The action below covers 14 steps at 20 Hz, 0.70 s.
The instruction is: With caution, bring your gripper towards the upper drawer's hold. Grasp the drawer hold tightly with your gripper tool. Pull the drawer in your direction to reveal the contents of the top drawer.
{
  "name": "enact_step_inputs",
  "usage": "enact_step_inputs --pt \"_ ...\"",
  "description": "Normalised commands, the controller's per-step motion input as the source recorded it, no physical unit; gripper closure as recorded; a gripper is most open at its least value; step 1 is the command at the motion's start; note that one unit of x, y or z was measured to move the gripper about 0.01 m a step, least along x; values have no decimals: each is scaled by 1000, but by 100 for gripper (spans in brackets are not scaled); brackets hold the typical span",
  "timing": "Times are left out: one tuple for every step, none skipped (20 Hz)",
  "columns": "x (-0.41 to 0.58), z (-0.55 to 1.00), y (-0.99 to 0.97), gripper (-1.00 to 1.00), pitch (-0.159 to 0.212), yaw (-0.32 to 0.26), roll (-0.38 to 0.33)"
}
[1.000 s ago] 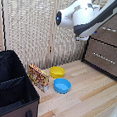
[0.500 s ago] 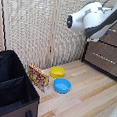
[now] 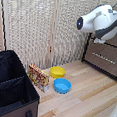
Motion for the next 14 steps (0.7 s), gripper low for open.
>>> enact_step_inputs --pt "14 -100 -166 100 0 53 -30" --pt "80 -69 -89 100 0 30 -26" --pt "29 -17 -111 100 0 0 0" --pt "0 0 -106 100 0 0 12" --pt "0 0 -80 100 0 -3 0" --pt "0 0 -80 100 0 -3 0" --pt "0 0 -49 100 0 0 0" --pt "0 0 -51 100 0 0 0" --pt "0 0 -54 100 0 0 0" --pt "-17 0 -54 100 0 0 0" --pt "-46 0 -49 100 0 -1 0" --pt "-31 0 -17 100 0 -6 -10" --pt "-37 0 0 100 0 -19 -47" --pt "0 0 0 100 0 -44 -69"
